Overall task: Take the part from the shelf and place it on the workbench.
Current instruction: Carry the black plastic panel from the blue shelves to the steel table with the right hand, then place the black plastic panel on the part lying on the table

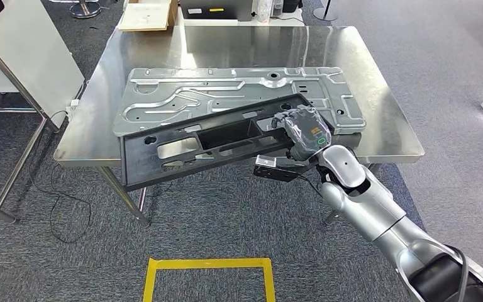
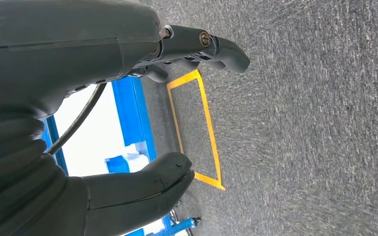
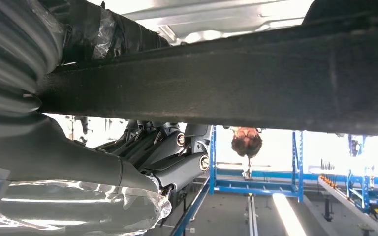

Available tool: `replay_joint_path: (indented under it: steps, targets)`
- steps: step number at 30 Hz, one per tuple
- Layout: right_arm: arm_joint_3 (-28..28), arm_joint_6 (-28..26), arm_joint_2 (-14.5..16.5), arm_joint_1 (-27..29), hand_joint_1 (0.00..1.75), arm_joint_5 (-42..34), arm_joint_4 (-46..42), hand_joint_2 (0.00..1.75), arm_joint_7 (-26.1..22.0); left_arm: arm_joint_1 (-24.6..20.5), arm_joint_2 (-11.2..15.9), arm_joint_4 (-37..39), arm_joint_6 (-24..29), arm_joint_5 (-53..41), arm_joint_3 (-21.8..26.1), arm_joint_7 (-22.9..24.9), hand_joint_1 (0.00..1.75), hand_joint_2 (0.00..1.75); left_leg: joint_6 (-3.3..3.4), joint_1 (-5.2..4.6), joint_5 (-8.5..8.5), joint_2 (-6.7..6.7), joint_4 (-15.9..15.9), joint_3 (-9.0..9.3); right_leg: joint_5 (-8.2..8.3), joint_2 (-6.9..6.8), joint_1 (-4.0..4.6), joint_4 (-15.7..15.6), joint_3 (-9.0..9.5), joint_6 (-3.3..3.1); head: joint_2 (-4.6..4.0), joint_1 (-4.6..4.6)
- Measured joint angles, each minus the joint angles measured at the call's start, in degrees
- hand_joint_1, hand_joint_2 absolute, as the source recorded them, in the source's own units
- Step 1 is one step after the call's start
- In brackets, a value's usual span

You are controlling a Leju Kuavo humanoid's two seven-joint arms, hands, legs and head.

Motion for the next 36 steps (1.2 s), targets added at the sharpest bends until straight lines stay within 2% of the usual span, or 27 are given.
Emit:
replay_joint_path:
  steps: [4, 9, 11, 12, 13, 15, 16, 17, 18, 19, 20, 21, 22, 23, 27, 29, 31, 32, 33, 34, 36]
  targets:
    - [0.00, 0.00, 0.03, 0.13, 1.75, 0.00, 0.30, 1.75, -0.03, 0.00, 0.00, 0.01, -0.01, 0.01, 0.00, 0.00, 0.00, 1.75, 0.04, -0.08, -0.03, 0.00, 0.09, -0.03, 0.03, 0.00, -0.07, -0.05, 0.01, 0.04, 0.00, 0.00]
    - [0.07, -0.55, 0.19, 0.47, 1.75, 0.45, 0.89, 1.75, -1.42, 0.11, -0.05, 0.00, -0.52, 0.98, 0.06, 0.85, 0.00, 1.75, 0.54, -0.37, -0.18, -0.04, 0.29, -0.14, 0.15, 0.03, -0.44, -0.28, 0.09, 0.49, 0.00, 0.00]
    - [0.20, -1.48, 0.60, 0.83, 1.75, 0.96, 1.26, 1.75, -1.73, 0.26, -0.24, -0.01, -0.86, 1.30, 0.11, 1.43, 0.00, 1.75, 0.99, -0.05, 0.21, 0.10, -0.60, 0.30, 0.09, -0.03, -0.34, -0.37, 0.22, 0.80, 0.00, 0.02]
    - [0.32, -1.97, 0.90, 0.97, 1.75, 1.20, 1.46, 1.75, -1.73, 0.33, -0.36, -0.01, -1.03, 1.35, 0.13, 1.60, 0.00, 1.75, 1.29, 0.14, 0.49, 0.24, -1.20, 0.61, -0.51, -0.18, -0.33, 0.36, -0.08, 0.93, 0.00, 0.03]
    - [0.46, -2.36, 1.18, 1.07, 1.75, 1.40, 1.68, 1.75, -1.68, 0.41, -0.47, -0.01, -1.17, 1.35, 0.13, 1.71, 0.00, 1.75, 1.57, 0.35, 0.76, 0.41, -1.75, 0.90, -1.68, -0.34, -0.35, 2.23, -0.92, 1.06, 0.00, 0.04]
    - [0.83, -2.76, 1.67, 1.20, 1.75, 1.53, 2.21, 1.75, -1.52, 0.55, -0.57, -0.01, -1.30, 1.25, 0.13, 1.79, 0.00, 1.75, 1.79, 0.40, 0.90, 0.66, -2.07, 1.06, -5.08, -0.58, -0.69, 9.04, -4.28, 1.37, 0.00, 0.03]
    - [0.96, -2.81, 1.83, 1.28, 1.75, 1.53, 2.48, 1.75, -1.39, 0.60, -0.59, -0.01, -1.33, 1.10, 0.13, 1.78, 0.00, 1.75, 1.75, 0.43, 0.86, 0.71, -2.04, 1.06, -6.23, -0.61, -0.92, 12.40, -6.02, 1.61, 0.00, 0.02]
    - [1.04, -2.80, 1.92, 1.36, 1.75, 1.52, 2.69, 1.75, -1.21, 0.62, -0.60, -0.01, -1.33, 0.91, 0.13, 1.74, 0.00, 1.75, 1.64, 0.50, 0.77, 0.74, -1.96, 1.06, -6.42, -0.68, -1.19, 14.29, -7.08, 1.87, 0.00, 0.02]
    - [1.06, -2.79, 1.96, 1.40, 1.75, 1.50, 2.83, 1.75, -1.01, 0.64, -0.62, -0.01, -1.32, 0.71, 0.13, 1.68, 0.00, 1.75, 1.44, 0.63, 0.63, 0.75, -1.79, 1.07, -5.53, -0.77, -1.48, 14.09, -7.13, 2.16, 0.00, 0.02]
    - [1.04, -2.78, 1.97, 1.39, 1.75, 1.44, 2.87, 1.75, -0.85, 0.65, -0.65, -0.01, -1.29, 0.48, 0.12, 1.62, 0.00, 1.75, 1.12, 0.84, 0.40, 0.75, -1.51, 1.08, -3.73, -0.93, -1.77, 11.68, -6.03, 2.46, 0.00, 0.02]
    - [0.98, -2.76, 1.97, 1.34, 1.75, 1.36, 2.83, 1.75, -0.75, 0.65, -0.68, -0.01, -1.24, 0.32, 0.12, 1.57, 0.00, 1.75, 0.71, 1.06, 0.08, 0.75, -1.10, 1.08, -1.80, -1.17, -2.06, 7.90, -4.29, 2.79, 0.00, 0.03]
    - [0.92, -2.73, 1.99, 1.24, 1.75, 1.27, 2.77, 1.75, -0.71, 0.65, -0.68, 0.01, -1.16, 0.20, 0.11, 1.53, 0.00, 1.75, 0.22, 1.14, -0.28, 0.74, -0.64, 0.99, -0.55, -1.34, -2.10, 4.55, -2.65, 3.00, 0.00, 0.05]
    - [0.83, -2.70, 1.99, 1.16, 1.75, 1.19, 2.63, 1.75, -0.72, 0.63, -0.68, 0.03, -1.08, 0.10, 0.10, 1.50, 0.00, 1.75, -0.28, 1.15, -0.61, 0.74, -0.25, 0.90, 0.15, -1.33, -2.07, 2.14, -1.53, 2.82, 0.00, 0.03]
    - [0.74, -2.68, 2.00, 1.10, 1.75, 1.16, 2.49, 1.75, -0.73, 0.61, -0.66, 0.05, -1.01, 0.07, 0.10, 1.48, 0.00, 1.75, -0.72, 1.03, -0.81, 0.74, 0.00, 0.85, 0.15, -1.26, -1.95, 1.07, -1.08, 2.49, 0.00, 0.03]
    - [0.61, -2.62, 1.99, 1.01, 1.75, 1.15, 1.81, 1.75, -0.72, 0.53, -0.78, 0.08, -0.87, -0.03, 0.09, 1.42, 0.00, 1.75, -1.94, 1.19, -1.49, 0.81, 0.38, 0.95, -0.16, -0.76, -1.69, 1.15, -1.02, 0.31, 0.00, 0.00]
    - [0.57, -2.61, 1.99, 0.81, 1.75, 1.14, 1.36, 1.75, -0.73, 0.42, -0.85, 0.08, -0.78, -0.16, 0.09, 1.33, 0.00, 1.75, -2.15, 1.29, -4.08, 0.79, 4.71, -0.99, -0.23, -0.75, -1.57, 1.01, -0.77, -0.52, 0.00, -0.02]
    - [0.57, -2.56, 2.02, 0.68, 1.75, 1.11, 1.19, 1.75, -0.74, 0.34, -0.83, 0.08, -0.77, -0.32, 0.07, 1.13, 0.00, 1.75, -2.01, 1.13, -7.42, 0.77, 12.51, -4.95, -0.42, -0.75, -1.14, 1.05, -0.70, -0.98, 0.00, -0.03]
    - [0.57, -2.51, 2.04, 0.67, 1.75, 1.10, 1.16, 1.75, -0.74, 0.34, -0.80, 0.08, -0.79, -0.39, 0.05, 1.05, 0.00, 1.75, -1.86, 1.02, -8.10, 0.77, 15.40, -6.57, -0.50, -0.72, -0.91, 1.08, -0.65, -1.13, 0.00, -0.03]
    - [0.57, -2.44, 2.05, 0.67, 1.75, 1.09, 1.14, 1.75, -0.74, 0.37, -0.77, 0.08, -0.83, -0.42, 0.03, 1.01, 0.00, 1.75, -1.62, 0.91, -7.73, 0.77, 16.45, -7.32, -0.59, -0.67, -0.68, 1.12, -0.57, -1.27, 0.00, -0.03]
    - [0.57, -2.37, 2.07, 0.65, 1.75, 1.09, 1.10, 1.75, -0.74, 0.41, -0.74, 0.08, -0.88, -0.43, 0.02, 1.00, 0.00, 1.75, -1.26, 0.77, -6.25, 0.74, 15.17, -6.95, -0.70, -0.58, -0.48, 1.15, -0.41, -1.37, 0.00, -0.03]
    - [0.57, -2.27, 2.11, 0.60, 1.75, 1.09, 0.89, 1.75, -0.74, 0.46, -0.57, 0.08, -0.96, -0.44, 0.00, 0.96, 0.00, 1.75, -0.13, 0.28, -2.01, 0.45, 7.91, -3.84, -0.96, -0.41, -0.23, 1.16, 0.00, -1.43, 0.00, -0.01]
